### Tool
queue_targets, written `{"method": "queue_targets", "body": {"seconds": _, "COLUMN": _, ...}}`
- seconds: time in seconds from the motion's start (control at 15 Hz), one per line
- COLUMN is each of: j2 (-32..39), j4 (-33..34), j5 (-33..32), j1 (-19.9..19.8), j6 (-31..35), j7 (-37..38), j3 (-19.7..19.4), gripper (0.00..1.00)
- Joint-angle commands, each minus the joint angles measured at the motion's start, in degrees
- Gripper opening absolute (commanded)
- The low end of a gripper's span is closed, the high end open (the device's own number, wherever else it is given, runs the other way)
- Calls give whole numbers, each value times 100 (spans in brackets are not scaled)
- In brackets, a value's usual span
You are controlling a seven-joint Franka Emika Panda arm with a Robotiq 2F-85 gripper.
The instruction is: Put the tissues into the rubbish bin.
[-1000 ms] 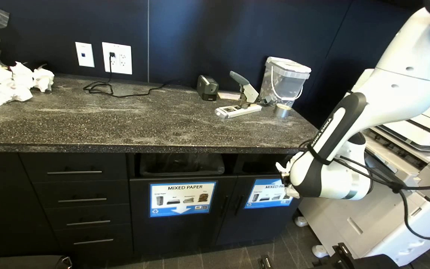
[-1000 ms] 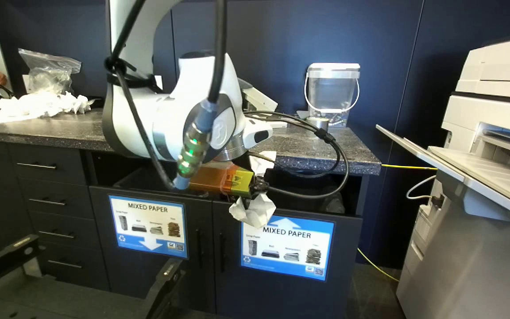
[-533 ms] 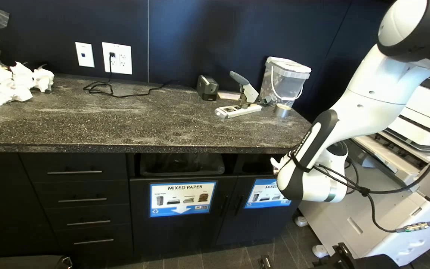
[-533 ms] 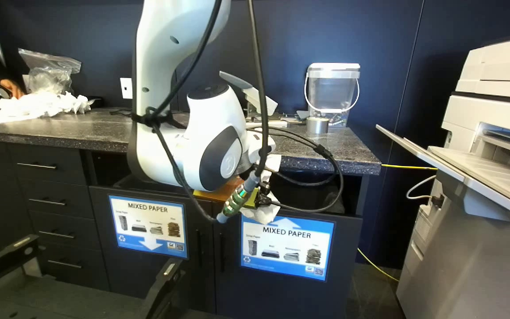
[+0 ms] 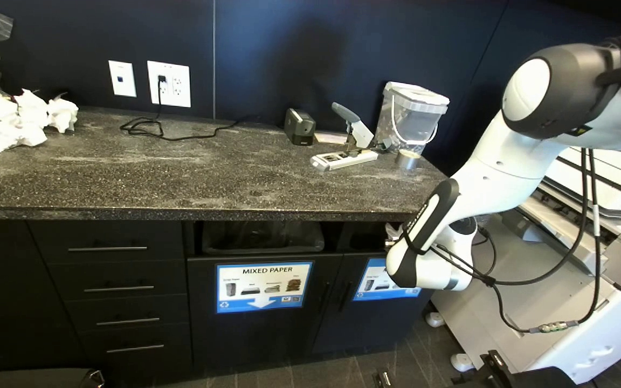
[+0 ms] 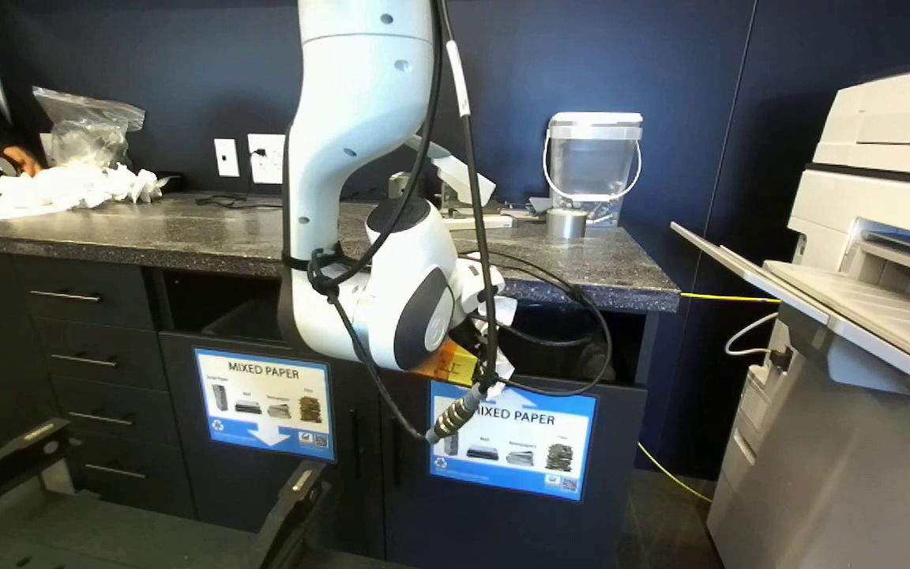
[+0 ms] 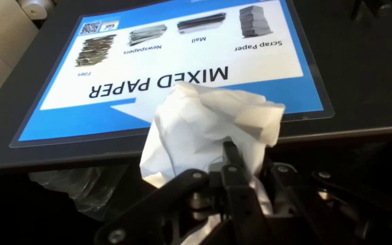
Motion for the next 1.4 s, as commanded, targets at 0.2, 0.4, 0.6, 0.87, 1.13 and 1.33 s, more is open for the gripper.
{"method": "queue_targets", "body": {"seconds": 0.2, "j2": 877, "j4": 1413, "j5": 46, "j1": -76, "j6": 282, "j7": 95, "j3": 48, "gripper": 14}}
{"method": "queue_targets", "body": {"seconds": 0.4, "j2": 1073, "j4": 1851, "j5": 29, "j1": -122, "j6": 262, "j7": 149, "j3": 85, "gripper": 14}}
{"method": "queue_targets", "body": {"seconds": 0.6, "j2": 1296, "j4": 2240, "j5": -22, "j1": -169, "j6": 224, "j7": 192, "j3": 149, "gripper": 14}}
{"method": "queue_targets", "body": {"seconds": 0.87, "j2": 1561, "j4": 2618, "j5": -65, "j1": -218, "j6": 251, "j7": 236, "j3": 226, "gripper": 13}}
{"method": "queue_targets", "body": {"seconds": 1.13, "j2": 1624, "j4": 2689, "j5": -44, "j1": -159, "j6": 347, "j7": 220, "j3": 180, "gripper": 45}}
{"method": "queue_targets", "body": {"seconds": 1.33, "j2": 1619, "j4": 2680, "j5": -33, "j1": -136, "j6": 390, "j7": 203, "j3": 159, "gripper": 68}}
